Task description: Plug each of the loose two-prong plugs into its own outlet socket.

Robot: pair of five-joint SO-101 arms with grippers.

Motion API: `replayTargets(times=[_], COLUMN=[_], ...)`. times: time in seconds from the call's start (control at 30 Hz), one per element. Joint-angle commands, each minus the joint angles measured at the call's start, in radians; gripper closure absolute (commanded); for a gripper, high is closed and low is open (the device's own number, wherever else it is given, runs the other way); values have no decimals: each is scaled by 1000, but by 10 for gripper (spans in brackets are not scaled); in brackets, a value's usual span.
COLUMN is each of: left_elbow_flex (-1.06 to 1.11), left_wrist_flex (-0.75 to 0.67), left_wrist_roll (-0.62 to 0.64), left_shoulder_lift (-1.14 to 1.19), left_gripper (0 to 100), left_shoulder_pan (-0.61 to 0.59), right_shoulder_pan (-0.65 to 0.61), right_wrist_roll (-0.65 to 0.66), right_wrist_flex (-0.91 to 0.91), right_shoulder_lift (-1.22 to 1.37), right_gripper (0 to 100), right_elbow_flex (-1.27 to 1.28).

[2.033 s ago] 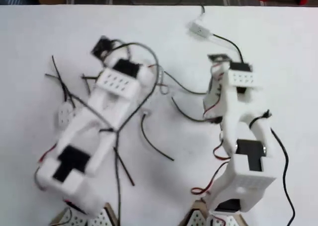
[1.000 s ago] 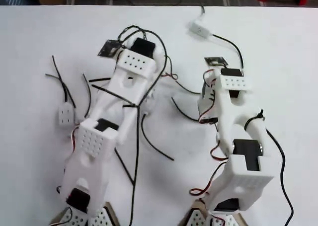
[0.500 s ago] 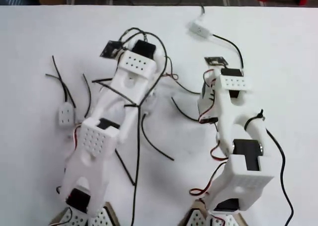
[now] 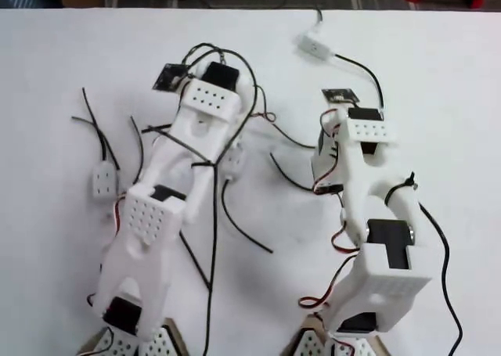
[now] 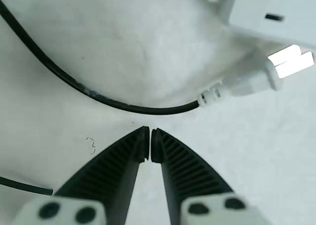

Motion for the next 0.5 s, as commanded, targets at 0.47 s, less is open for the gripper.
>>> replayTargets(times=[0.47], left_elbow_flex=[-20], left_wrist_flex=[41], left_wrist_roll=[-2], left_shoulder_lift=[59], left_gripper=[976], left_shoulder_pan=[-18], right_shoulder_pan=[-2], right_wrist_roll=[-3], right_wrist_flex=[-5], right_shoulder_lift=[-27], right_gripper=[980], right_elbow_flex=[-3])
